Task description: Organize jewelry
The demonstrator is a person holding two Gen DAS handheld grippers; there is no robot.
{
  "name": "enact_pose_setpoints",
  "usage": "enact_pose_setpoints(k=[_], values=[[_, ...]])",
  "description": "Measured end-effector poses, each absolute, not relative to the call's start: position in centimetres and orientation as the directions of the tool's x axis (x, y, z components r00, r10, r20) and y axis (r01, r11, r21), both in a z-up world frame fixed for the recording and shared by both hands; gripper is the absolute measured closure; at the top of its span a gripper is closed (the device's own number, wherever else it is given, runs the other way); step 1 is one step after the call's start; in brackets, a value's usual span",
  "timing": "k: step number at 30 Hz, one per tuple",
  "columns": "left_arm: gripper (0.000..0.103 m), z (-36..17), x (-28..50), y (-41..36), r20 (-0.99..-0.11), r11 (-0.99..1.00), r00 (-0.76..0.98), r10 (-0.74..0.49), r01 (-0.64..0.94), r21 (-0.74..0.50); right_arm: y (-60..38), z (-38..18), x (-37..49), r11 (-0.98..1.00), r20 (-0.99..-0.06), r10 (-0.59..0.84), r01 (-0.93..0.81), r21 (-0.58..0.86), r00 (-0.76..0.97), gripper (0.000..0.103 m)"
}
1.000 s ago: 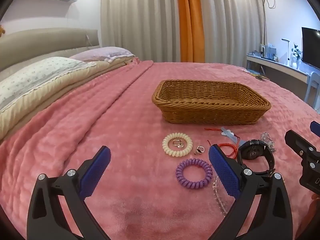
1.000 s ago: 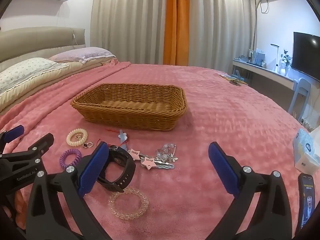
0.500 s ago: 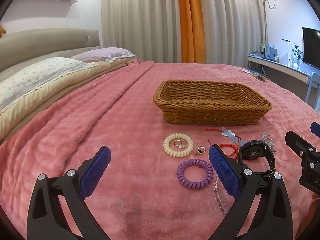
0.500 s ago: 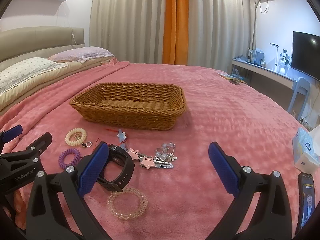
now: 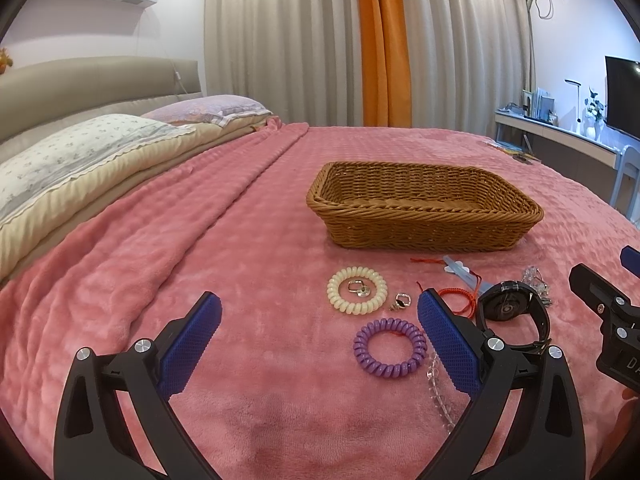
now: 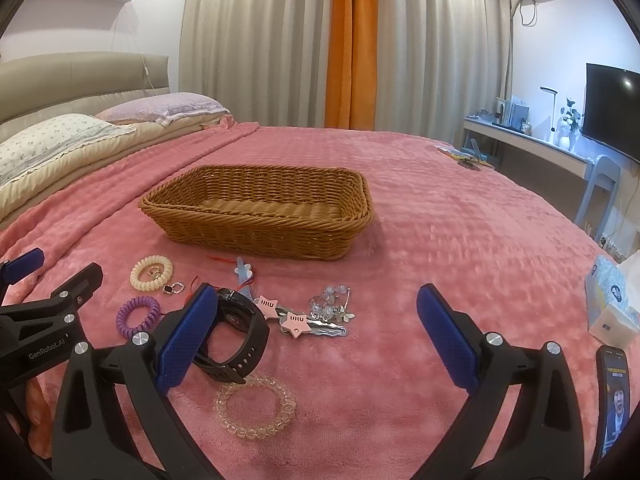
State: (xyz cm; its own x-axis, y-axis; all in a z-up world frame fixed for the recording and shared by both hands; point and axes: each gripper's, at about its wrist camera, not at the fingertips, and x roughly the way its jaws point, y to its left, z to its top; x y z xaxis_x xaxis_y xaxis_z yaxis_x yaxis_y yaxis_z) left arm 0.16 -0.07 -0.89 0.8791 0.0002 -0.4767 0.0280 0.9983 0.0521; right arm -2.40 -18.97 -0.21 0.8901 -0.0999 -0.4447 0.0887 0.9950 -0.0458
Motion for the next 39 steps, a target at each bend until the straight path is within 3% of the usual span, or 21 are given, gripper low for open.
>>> enact_pose_setpoints(k=[34,39], values=[[0.007,-0.8,0.2,0.1,-0.477,0.999,0.879,-0.005,0.029,0.043,-18.9,-0.3,-2.4,0.995,-0.445,-0.102,0.088,-0.052,0.89,0.009],[0.008,-0.7,0.7,1.2,-0.513,0.996,0.854,-0.084,0.077,-0.034,-19.8,-0.2,-2.1,0.995,-0.458,-0.103,0.098,-0.036,0.883,0.015]])
